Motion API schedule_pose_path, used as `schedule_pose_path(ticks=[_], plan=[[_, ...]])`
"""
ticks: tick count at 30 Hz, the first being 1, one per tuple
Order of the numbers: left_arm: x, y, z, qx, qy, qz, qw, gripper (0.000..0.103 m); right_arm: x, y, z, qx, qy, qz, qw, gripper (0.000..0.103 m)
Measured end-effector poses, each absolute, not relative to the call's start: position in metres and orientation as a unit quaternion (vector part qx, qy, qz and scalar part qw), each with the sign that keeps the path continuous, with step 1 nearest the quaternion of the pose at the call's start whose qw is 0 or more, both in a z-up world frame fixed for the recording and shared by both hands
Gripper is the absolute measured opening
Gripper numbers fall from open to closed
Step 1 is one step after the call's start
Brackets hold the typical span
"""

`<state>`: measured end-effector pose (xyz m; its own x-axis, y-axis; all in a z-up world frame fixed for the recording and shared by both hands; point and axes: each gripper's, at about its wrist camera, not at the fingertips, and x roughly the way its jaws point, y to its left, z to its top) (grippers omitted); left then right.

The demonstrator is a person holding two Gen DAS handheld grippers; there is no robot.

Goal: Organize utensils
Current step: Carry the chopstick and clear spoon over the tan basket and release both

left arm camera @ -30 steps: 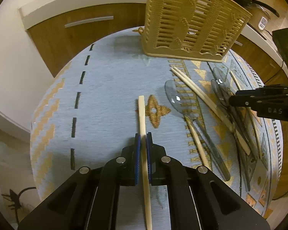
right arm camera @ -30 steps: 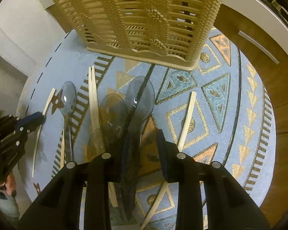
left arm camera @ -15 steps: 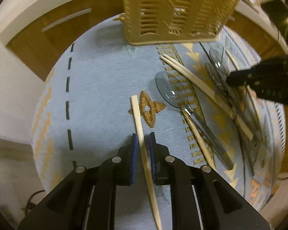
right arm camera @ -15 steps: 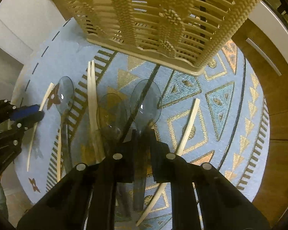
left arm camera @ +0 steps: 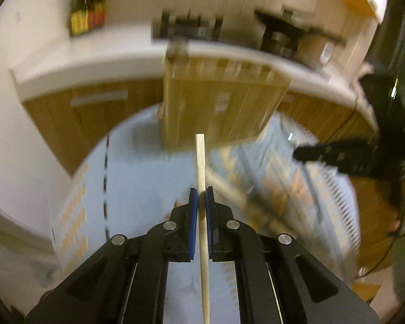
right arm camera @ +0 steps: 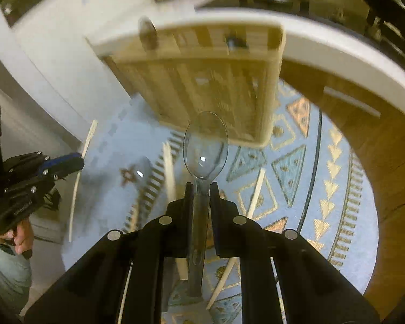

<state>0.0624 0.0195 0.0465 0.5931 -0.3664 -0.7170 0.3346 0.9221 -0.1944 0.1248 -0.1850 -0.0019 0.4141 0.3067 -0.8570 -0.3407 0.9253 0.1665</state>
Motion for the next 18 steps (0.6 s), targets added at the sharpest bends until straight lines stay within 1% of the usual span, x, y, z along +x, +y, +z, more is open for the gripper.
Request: schedule_pose_path(ticks=[4, 9, 13, 18], plan=[[0.058, 0.017, 0.092, -0.038, 0.339, -0.209, 0.917, 0.004, 0.121, -0.189, 0.035, -0.005, 0.457, 0.205, 0.865, 0.01], [0.078, 0.005, 0.137, -0.051, 0.263, -0.217, 0.939, 0.004, 0.113, -0.184, 0.079, -0.005, 0.395, 0.203, 0.896, 0.01], [0.094, 0.003, 0.159, -0.065, 0.212, -0.211, 0.952, 0.004, 0.126, -0.186, 0.104, 0.002, 0.339, 0.189, 0.921, 0.01], [0.119, 0.001, 0.172, -0.077, 0.156, -0.201, 0.964, 0.004, 0.151, -0.196, 0.122, 0.03, 0.294, 0.151, 0.943, 0.01]])
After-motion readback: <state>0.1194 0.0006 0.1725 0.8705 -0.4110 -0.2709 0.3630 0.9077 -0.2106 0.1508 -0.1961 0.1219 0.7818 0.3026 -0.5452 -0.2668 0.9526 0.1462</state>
